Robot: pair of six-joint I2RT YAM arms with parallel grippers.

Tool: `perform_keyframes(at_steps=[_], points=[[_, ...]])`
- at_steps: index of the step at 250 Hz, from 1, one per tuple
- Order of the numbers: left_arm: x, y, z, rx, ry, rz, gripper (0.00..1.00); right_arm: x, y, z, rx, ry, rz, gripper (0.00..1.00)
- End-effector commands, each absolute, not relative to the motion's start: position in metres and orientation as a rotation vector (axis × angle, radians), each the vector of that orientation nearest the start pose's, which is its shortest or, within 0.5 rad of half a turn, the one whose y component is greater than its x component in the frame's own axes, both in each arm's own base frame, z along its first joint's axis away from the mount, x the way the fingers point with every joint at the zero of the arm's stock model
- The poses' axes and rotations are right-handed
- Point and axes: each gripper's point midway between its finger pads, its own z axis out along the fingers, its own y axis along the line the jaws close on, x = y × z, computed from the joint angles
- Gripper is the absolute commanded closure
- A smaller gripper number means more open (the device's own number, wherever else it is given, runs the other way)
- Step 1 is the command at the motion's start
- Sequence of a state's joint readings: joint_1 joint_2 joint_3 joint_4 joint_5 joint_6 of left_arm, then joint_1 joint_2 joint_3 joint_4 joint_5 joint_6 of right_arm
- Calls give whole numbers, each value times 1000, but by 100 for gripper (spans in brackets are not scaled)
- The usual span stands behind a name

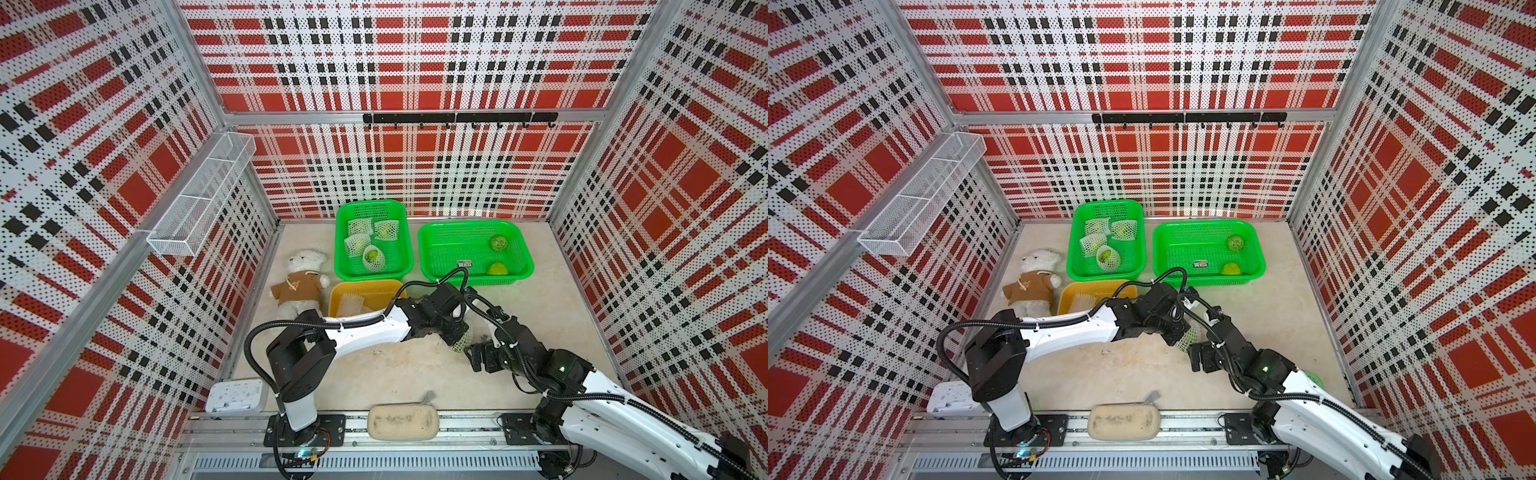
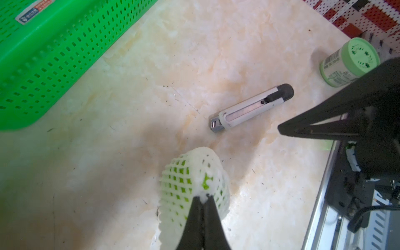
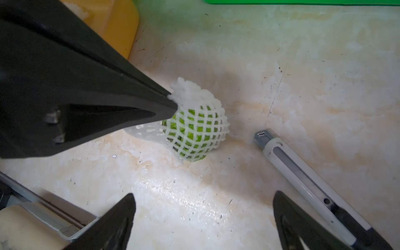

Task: Sleeve custard apples in foam nets
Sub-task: Put on the foam net on the custard apple.

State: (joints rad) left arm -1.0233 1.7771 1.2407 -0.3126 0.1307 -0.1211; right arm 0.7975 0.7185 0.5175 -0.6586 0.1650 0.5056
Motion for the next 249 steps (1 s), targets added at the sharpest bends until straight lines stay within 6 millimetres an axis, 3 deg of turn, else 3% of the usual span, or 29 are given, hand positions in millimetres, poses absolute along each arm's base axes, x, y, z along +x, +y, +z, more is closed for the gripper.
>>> perform_keyframes(at_steps=[1,49,79,102,141,249], points=[[227,-417,105,1207,2284,-615,100,185,157,117,-330,2378,452,0],[223,-424,95,1248,2292,-648,100,184,178,105,-494,2308,514,0],[222,-431,93,1264,2294,-704,100,187,192,113,-585,2221,555,0],[222,-434,89,1284,2299,-722,100,195,201,119,-597,2172,565,0],[228,-434,85,1269,2322,-767,100,204,211,104,-572,2184,572,0],[240,-422,78,1221,2364,-808,100,211,203,97,-505,2023,567,0]])
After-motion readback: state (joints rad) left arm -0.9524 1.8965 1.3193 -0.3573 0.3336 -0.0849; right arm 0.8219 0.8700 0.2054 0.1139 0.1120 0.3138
